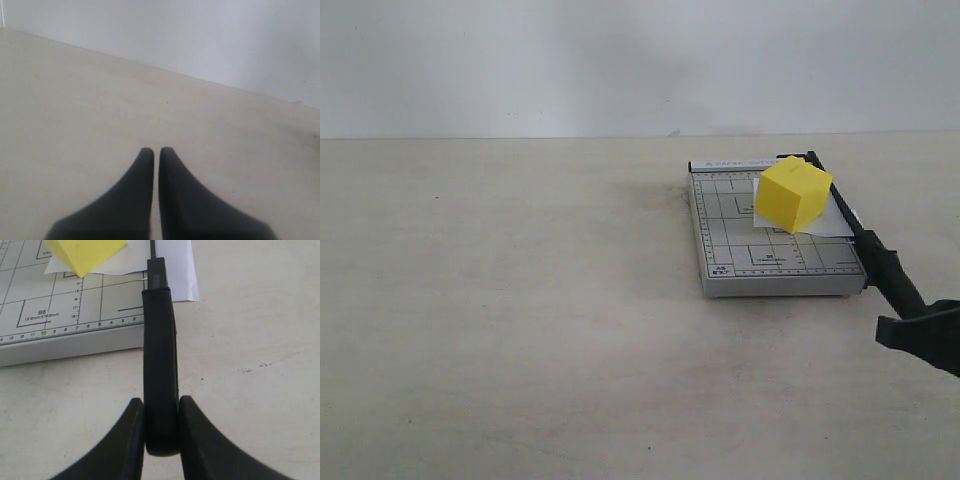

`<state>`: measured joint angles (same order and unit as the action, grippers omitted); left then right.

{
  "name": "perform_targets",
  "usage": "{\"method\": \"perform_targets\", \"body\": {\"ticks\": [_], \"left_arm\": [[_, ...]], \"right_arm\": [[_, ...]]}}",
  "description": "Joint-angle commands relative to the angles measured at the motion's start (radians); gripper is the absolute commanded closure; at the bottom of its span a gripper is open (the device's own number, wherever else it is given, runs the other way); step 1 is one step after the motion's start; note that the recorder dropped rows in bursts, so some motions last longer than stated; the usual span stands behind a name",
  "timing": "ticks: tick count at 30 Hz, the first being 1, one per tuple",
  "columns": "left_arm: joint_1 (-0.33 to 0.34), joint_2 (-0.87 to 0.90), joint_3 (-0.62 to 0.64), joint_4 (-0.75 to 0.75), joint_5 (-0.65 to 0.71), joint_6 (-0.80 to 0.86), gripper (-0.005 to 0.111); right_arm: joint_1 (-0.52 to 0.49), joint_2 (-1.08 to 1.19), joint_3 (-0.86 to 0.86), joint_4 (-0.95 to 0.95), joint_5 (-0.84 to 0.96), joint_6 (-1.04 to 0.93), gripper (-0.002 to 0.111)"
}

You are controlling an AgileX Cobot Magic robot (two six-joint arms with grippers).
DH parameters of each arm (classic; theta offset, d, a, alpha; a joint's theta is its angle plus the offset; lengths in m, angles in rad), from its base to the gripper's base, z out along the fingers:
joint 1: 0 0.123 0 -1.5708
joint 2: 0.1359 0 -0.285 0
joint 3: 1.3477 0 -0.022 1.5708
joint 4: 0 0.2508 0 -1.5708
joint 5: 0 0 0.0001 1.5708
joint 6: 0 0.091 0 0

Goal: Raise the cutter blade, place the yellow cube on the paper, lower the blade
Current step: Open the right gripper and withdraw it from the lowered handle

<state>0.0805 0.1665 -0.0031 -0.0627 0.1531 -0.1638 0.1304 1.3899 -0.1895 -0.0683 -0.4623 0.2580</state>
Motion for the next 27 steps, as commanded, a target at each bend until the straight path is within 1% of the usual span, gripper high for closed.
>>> {"method": "perform_targets", "body": {"ticks": [1,2,4,5,7,11,16,21,25,27], "left_arm": [[0.003,0.002,0.003,-0.008,-0.012,-0.001,0.102],[0.003,0.002,0.003,-0.008,-0.012,-0.001,0.102],[0.003,0.002,0.003,-0.008,-0.012,-0.001,0.102],[0.003,0.002,0.003,-0.008,-0.012,-0.001,0.102],[0.003,0.002,0.003,-0.008,-0.012,-0.001,0.102],[0.003,0.002,0.003,-0.008,-0.012,-0.001,0.102],[0.003,0.002,0.003,-0.008,-0.012,-0.001,0.102],[0.003,0.002,0.003,-0.008,-0.012,-0.001,0.102],[0.003,0.002,0.003,-0.008,-0.012,-0.001,0.102],[0.003,0.002,0.003,-0.008,-0.012,-0.001,0.102]], "right_arm": [[0.019,0.018,0.006,-0.068,0.007,0.006,0.084],[0.019,0.018,0.006,-0.068,0.009,0.002,0.075],[0.019,0.018,0.006,-0.071,0.017,0.000,0.061],[0.019,0.018,0.006,-0.071,0.019,0.000,0.056],[0.019,0.018,0.006,-0.071,0.021,0.000,0.050],[0.019,0.018,0.006,-0.071,0.017,-0.003,0.050],[0.019,-0.008,0.006,-0.071,-0.029,-0.051,0.050],[0.019,-0.172,0.006,-0.043,-0.009,-0.034,0.050],[0.019,-0.376,0.006,-0.020,0.103,0.033,0.050],[0.019,-0.498,0.006,-0.020,0.229,0.076,0.051]]}}
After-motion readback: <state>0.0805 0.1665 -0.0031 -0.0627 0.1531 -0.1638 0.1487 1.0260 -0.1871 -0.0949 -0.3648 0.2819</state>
